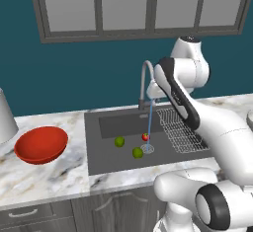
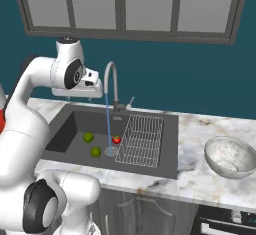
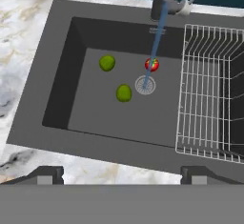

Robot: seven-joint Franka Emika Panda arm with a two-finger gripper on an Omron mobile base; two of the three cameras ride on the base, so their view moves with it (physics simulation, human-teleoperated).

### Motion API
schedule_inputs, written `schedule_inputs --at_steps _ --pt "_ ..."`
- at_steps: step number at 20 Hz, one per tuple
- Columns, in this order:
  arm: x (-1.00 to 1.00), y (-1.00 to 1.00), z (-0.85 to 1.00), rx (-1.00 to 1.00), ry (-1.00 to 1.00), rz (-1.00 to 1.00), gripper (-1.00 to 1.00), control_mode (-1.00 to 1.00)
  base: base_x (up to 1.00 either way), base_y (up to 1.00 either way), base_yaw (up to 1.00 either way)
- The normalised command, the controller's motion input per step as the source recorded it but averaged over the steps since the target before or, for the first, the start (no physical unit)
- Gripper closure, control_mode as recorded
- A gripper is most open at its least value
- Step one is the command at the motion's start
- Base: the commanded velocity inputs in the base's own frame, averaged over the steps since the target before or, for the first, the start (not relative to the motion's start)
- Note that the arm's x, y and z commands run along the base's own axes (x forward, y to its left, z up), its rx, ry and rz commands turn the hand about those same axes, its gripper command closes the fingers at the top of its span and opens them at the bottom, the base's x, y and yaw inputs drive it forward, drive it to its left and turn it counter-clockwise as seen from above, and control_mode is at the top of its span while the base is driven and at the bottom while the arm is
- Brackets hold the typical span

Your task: Pick the limes from the sink and place them in one bowl. Place the tomato in the other bowl. Then turn off the sink faucet.

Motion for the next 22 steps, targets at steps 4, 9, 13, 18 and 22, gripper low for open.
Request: schedule_inputs --at_steps 4,9,13,18,22 --pt "0.05 0.23 -0.39 0.0 0.0 0.0 -1.0 -1.0 0.0 0.0 0.0" --pt "0.0 0.03 -0.42 0.0 0.0 0.0 -1.0 -1.0 0.0 0.0 0.0" --pt "0.0 0.01 -0.48 0.0 0.0 0.0 -1.0 -1.0 0.0 0.0 0.0" --pt "0.11 0.0 -0.42 0.0 0.01 0.0 -1.0 -1.0 0.0 0.0 0.0" --pt "0.25 0.04 -0.38 0.0 0.01 0.0 -1.0 -1.0 0.0 0.0 0.0"
